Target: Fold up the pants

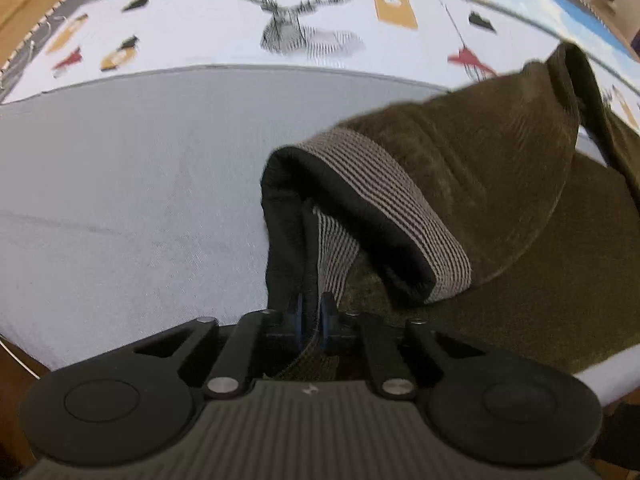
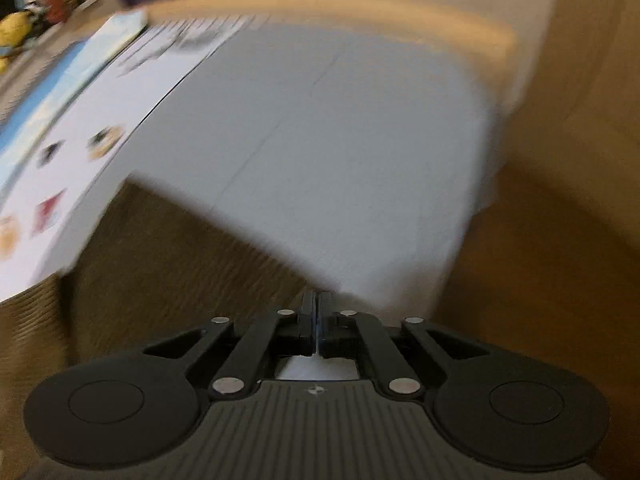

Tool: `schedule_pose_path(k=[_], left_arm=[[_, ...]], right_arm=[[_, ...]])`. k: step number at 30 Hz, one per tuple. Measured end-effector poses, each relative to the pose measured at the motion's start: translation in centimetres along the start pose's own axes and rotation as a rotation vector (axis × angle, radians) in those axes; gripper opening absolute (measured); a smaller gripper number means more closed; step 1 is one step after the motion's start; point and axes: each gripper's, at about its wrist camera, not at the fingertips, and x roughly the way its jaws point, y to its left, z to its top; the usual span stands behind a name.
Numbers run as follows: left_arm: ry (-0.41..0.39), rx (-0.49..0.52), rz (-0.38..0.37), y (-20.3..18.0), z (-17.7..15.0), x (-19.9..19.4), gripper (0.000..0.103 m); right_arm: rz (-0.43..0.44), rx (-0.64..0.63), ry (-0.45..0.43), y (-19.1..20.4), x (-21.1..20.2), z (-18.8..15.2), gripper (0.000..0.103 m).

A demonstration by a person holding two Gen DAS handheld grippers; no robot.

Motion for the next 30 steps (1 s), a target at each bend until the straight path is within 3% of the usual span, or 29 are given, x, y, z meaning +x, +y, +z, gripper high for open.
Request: schedule_pose_path(k=[2, 5, 9, 12, 14, 16, 19, 21, 23, 25, 27, 28, 30], left_arm=[[0.011, -0.004, 0.001, -0.1, 0.1, 0.3, 0.045], [0.018, -0.003, -0.029, -0.4, 0.4, 0.8, 0.060], [0.048, 0.024, -0.003, -1.1, 0.6, 1.6, 0.065], [0.055, 0.002, 0.003, -1.0, 0.6, 2.1, 0.065], [0.059, -0.026, -0.005, -0.5, 0.7, 2.3, 0.065], [0.059, -0.048, -0.005, 0.0, 0.6, 2.2, 0.065], [0.067, -0.063, -0.016, 0.4, 0.6, 2.3, 0.065], [0.071, -0.064, -0.016, 0.3, 0.6, 2.5, 0.065], [0.074, -0.062, -0.017, 0.2, 0.5, 2.5, 0.065], [0.075, -0.054, -0.013, 0.0, 0.4, 2.8, 0.064], [0.074, -0.036, -0.001, -0.3, 0.3, 3.0, 0.058], [0.069, -0.025, 0.006, -0.4, 0.2, 3.0, 0.047], [0.054, -0.016, 0.000, -0.3, 0.1, 2.8, 0.023]], right_arm=[[0.000, 0.016, 0.068, -0.2, 1.3, -0.3, 0.007], [-0.002, 0.028, 0.078, 0.6, 1.9, -0.3, 0.011], [-0.012, 0.011, 0.059, 2.0, 2.6, -0.8, 0.022], [-0.009, 0.055, 0.057, 0.6, 1.6, -0.6, 0.029], [-0.060, 0.085, 0.027, 0.1, 1.2, -0.4, 0.048], [-0.079, 0.144, -0.024, -0.6, 0.2, -0.3, 0.051], [0.008, 0.176, -0.047, -0.8, 0.0, 0.2, 0.059], [0.076, 0.168, 0.004, -0.2, 1.3, 0.0, 0.064], [0.109, 0.153, 0.070, -0.1, 2.3, -0.4, 0.064], [0.067, 0.096, 0.076, 0.6, 2.7, -0.6, 0.059], [0.023, 0.031, 0.056, 1.6, 2.6, -0.5, 0.040], [0.006, 0.002, 0.045, 1.9, 2.6, -0.4, 0.014], [0.015, 0.005, 0.030, 2.1, 2.5, -0.5, 0.010]])
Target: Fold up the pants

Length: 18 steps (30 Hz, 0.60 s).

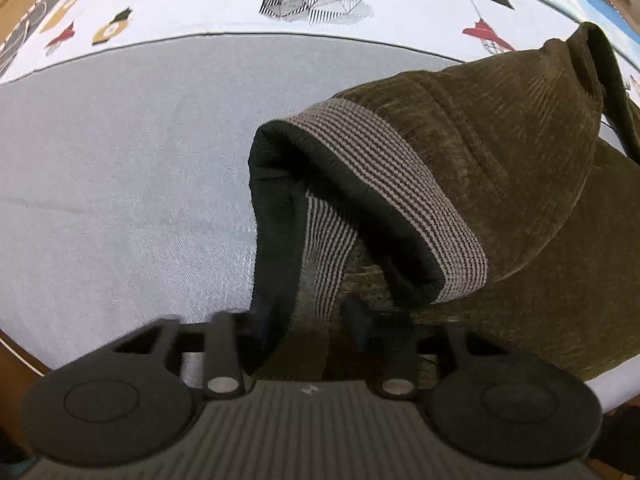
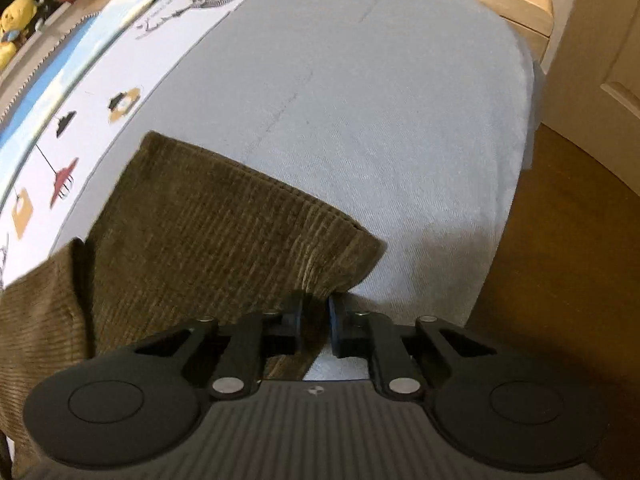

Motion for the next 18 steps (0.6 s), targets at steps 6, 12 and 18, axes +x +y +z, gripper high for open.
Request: schedule_pose_path(k=[6, 12, 18], left_arm=[[-0.022, 0.044, -0.026, -0.1, -0.8, -1.7, 0.009], [-0.002, 0.085, -0.019, -0.5, -1.0, -1.9, 0.014], [-0.245, 0.063, -0.049, -0.8, -0.5, -6.4, 0.021]], right_arm=[[-0.032, 0.034, -0.082, -0.8, -2.0, 0.0, 0.006], [-0.113, 0.012, -0.018, -1.0, -1.1, -0.1, 0.007], [-0.192, -0.117, -0.195, 0.7, -4.3, 0.1, 0.015]])
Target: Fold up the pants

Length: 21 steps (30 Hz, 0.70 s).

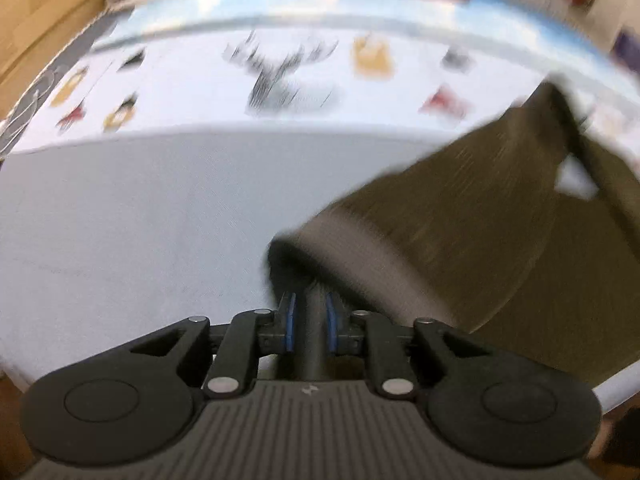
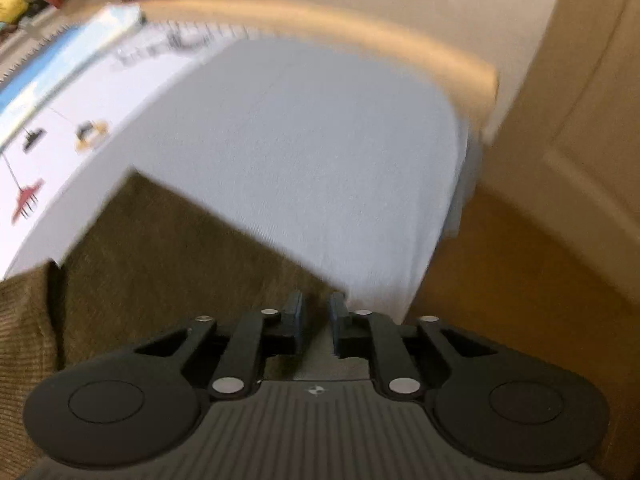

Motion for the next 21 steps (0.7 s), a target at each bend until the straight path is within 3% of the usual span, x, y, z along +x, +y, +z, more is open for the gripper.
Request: schedule_pose_path(k=[2, 5, 8, 11, 16, 21], left_arm=[[-0.021, 0.054, -0.067, -1.5, 0.1, -0.4, 0.032], [-0.018, 0.204, -0.120, -4.9, -0.2, 0.0, 0.039], [0.011, 0.326, -0.160, -7.7, -0.7, 0.7, 0.053], [0.035, 0.394, -0.163, -9.0, -1.9, 1.3, 0.069], [0.088, 0.491, -0.095, -11.0, -2.8, 3.6, 0.070], [0.101, 0.584, -0.029, -12.3, -2.8, 5.3, 0.070]], right_arm=[[0.089, -0.058, -0.090, 1.0, -2.1, 0.0, 0.016], [0.353, -0.239, -0.136, 4.2, -4.3, -1.3, 0.026], [0.570, -0.523, -0.138, 8.6, -6.6, -4.6, 0.037], [0.704, -0.832, -0.113, 12.4, -8.3, -9.1, 0.043], [0.705, -1.225, -0.104, 15.9, -8.9, -15.2, 0.046], [0.603, -1.432, -0.054, 18.1, -7.5, -17.8, 0.046]])
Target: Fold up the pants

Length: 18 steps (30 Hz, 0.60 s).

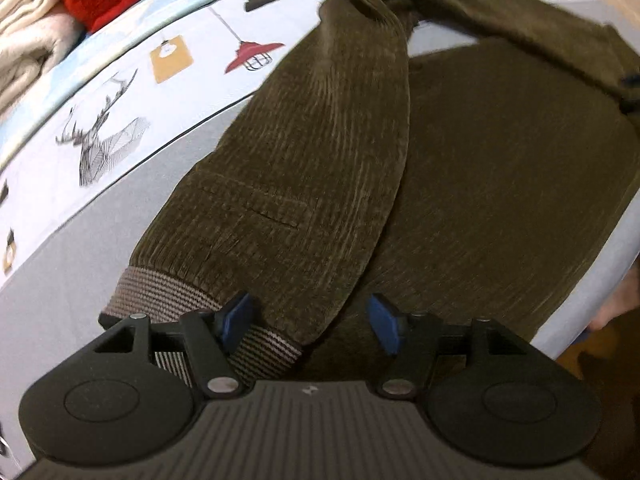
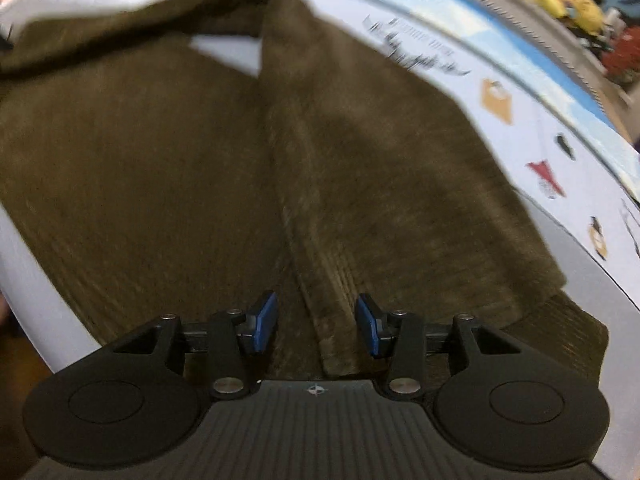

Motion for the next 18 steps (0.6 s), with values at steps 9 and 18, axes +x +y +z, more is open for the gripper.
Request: schedule_pose_path(k=[9, 18], left_arm=[[-0.079, -0.098, 0.184, 4.5, 2.6, -0.5, 0.007], [-0.273, -0.538, 0.551, 14.2, 7.3, -1.5, 0.006]], right_arm=[[-0.105, 0.077, -0.065, -3.3, -1.1, 1.2, 0.009], [-0.511, 0.419, -0.326, -13.5, -10.2, 4.1, 0.008]])
